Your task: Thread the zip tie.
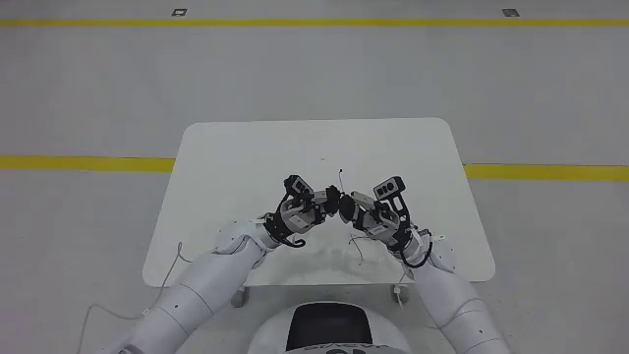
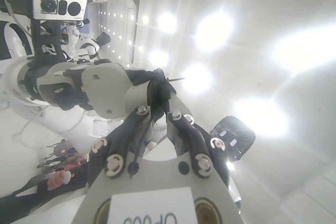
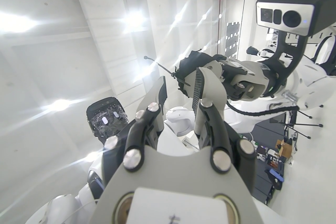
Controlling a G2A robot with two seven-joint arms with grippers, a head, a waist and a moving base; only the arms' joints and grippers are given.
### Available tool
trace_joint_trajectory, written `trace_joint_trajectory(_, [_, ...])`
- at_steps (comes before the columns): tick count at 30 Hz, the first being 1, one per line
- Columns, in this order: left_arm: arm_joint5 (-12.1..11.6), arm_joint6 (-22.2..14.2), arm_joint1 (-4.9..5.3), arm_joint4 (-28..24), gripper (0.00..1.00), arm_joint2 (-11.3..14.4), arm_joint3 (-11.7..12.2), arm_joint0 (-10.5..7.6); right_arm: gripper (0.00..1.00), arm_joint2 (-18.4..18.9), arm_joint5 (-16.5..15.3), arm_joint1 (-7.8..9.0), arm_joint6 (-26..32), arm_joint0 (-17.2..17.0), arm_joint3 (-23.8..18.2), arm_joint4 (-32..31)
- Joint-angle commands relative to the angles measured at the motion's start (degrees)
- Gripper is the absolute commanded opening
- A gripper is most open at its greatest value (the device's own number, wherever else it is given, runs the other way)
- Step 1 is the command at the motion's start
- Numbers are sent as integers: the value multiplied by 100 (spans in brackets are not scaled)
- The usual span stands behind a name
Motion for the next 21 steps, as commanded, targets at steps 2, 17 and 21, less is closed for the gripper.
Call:
trace_joint_trajectory(2, [0,0,0,0,0,0,0,0,24,29,0,-20,2,-4,0,-29])
trace_joint_trajectory(17, [0,0,0,0,0,0,0,0,16,113,0,-108,41,9,29,-138])
trace_joint_trajectory(21, [0,0,0,0,0,0,0,0,15,128,0,-125,33,10,40,-169])
